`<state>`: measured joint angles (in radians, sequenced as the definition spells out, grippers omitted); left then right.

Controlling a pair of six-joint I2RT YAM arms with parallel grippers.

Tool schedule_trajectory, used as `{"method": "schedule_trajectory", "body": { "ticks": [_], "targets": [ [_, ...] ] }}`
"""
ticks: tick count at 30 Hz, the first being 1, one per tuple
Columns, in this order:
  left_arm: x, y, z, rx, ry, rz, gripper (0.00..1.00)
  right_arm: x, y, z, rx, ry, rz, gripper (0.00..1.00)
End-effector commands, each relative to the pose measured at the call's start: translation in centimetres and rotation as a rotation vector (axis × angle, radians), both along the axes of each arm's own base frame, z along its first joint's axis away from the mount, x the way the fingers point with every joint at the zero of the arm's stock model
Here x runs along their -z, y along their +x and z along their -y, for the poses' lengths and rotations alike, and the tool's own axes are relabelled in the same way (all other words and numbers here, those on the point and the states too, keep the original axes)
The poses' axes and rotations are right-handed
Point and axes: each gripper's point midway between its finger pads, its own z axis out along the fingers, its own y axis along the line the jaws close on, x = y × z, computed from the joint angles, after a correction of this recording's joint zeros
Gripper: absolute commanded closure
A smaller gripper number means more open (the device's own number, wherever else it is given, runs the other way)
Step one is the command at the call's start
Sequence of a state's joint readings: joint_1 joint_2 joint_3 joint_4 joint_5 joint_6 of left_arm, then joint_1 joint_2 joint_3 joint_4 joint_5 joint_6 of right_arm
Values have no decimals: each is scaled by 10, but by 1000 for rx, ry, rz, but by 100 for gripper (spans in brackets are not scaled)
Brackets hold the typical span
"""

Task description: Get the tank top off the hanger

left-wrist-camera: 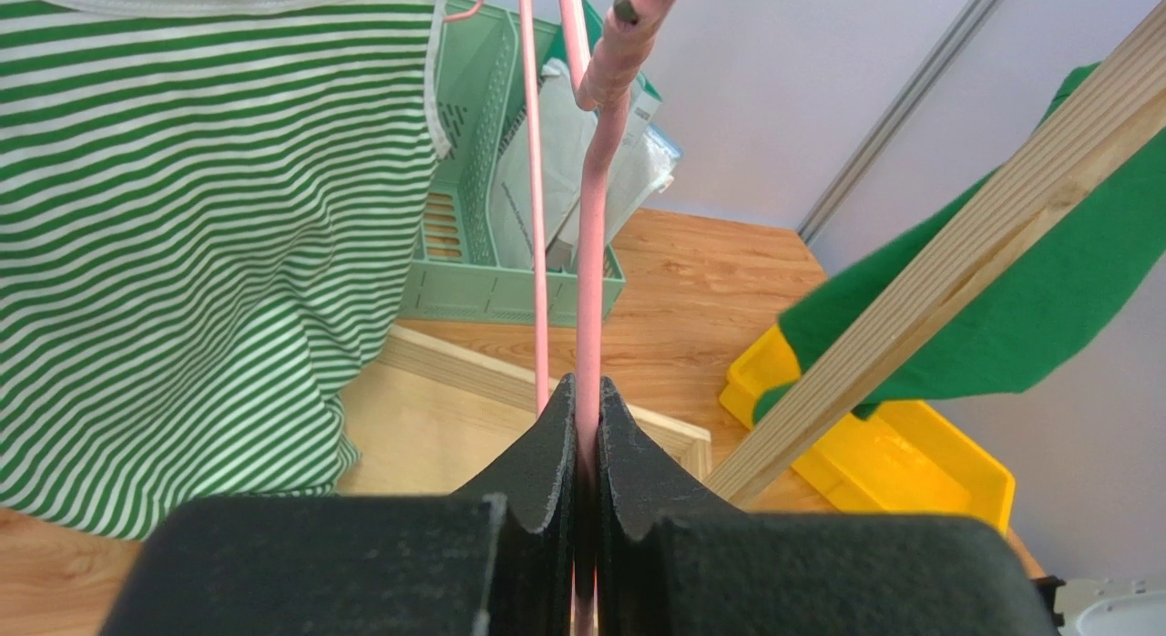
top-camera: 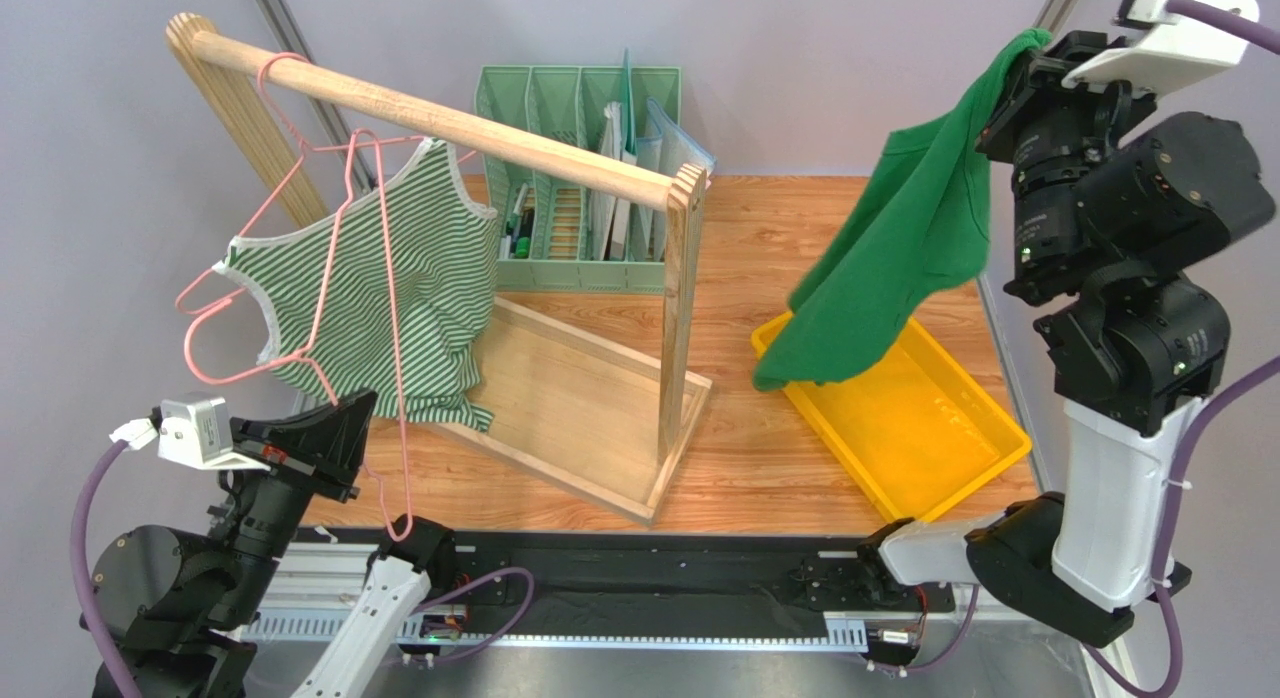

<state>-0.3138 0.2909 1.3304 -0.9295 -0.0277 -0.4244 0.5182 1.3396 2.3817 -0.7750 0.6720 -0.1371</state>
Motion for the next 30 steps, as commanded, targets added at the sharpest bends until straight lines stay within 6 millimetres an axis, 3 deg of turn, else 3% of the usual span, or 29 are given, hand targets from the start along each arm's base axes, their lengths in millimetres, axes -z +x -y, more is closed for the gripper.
{"method": "schedule_trajectory", "body": {
  "ticks": [1, 10, 16, 19, 21, 23, 24, 26, 30],
  "targets": [
    [2, -2, -3, -12, 8, -10, 100, 5, 4, 20, 118, -8, -12, 100],
    [12, -1, -2, -9, 17, -46, 100, -8, 11, 49, 241, -15, 15, 100],
    [26, -2, -8, -38, 15, -105, 100, 4, 25, 57, 281, -8, -14, 100],
    [31, -5, -8, -39, 8, -126, 100, 23, 33, 65, 304, 14, -53, 100],
    [33, -7, -9, -42, 0, -131, 100, 49, 44, 69, 309, 13, -122, 100],
    [35, -10, -10, -43, -9, -129, 100, 63, 40, 73, 311, 52, -140, 100],
    [37, -11, -11, -46, -7, -136, 100, 89, 50, 72, 311, 31, -209, 100],
    [40, -12, -11, -48, -4, -150, 100, 105, 46, 73, 307, 88, -218, 100],
    [42, -13, -9, -35, 7, -176, 100, 171, 53, 75, 328, 108, -362, 100]
  ]
}}
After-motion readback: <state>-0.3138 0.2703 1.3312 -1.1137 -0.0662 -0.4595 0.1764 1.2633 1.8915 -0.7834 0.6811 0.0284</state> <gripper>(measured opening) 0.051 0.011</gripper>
